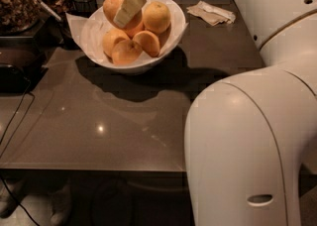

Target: Pick orange from white bowl

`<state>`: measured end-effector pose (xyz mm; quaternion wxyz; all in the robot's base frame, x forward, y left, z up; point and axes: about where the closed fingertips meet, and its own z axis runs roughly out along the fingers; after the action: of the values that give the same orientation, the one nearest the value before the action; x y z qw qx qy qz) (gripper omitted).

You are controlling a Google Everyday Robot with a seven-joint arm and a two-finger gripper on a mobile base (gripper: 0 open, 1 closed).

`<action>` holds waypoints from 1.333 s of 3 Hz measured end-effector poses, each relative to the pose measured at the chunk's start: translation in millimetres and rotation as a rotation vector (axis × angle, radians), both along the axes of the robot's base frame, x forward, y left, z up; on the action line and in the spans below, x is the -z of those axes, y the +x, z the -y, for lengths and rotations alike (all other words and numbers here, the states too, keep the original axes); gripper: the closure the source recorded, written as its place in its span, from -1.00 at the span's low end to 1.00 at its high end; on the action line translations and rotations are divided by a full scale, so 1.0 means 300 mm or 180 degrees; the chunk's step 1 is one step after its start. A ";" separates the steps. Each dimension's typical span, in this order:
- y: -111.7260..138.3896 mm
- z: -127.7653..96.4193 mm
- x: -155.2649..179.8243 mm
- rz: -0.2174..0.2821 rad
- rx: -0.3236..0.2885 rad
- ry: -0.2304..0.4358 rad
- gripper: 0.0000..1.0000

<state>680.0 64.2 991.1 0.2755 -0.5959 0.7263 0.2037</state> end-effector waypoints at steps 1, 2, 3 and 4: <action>0.000 0.000 0.000 0.0000 0.0000 0.0000 1.00; -0.055 0.029 -0.028 -0.0015 0.0123 0.0035 1.00; -0.169 0.079 -0.084 0.0033 0.0357 0.0111 1.00; -0.280 0.108 -0.087 0.0022 0.0533 0.0138 1.00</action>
Offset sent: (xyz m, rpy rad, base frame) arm -0.0853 -0.0346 0.0195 0.0380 0.0110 -0.1458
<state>596.1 31.8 1017.2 0.3069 -0.5277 0.7680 0.1937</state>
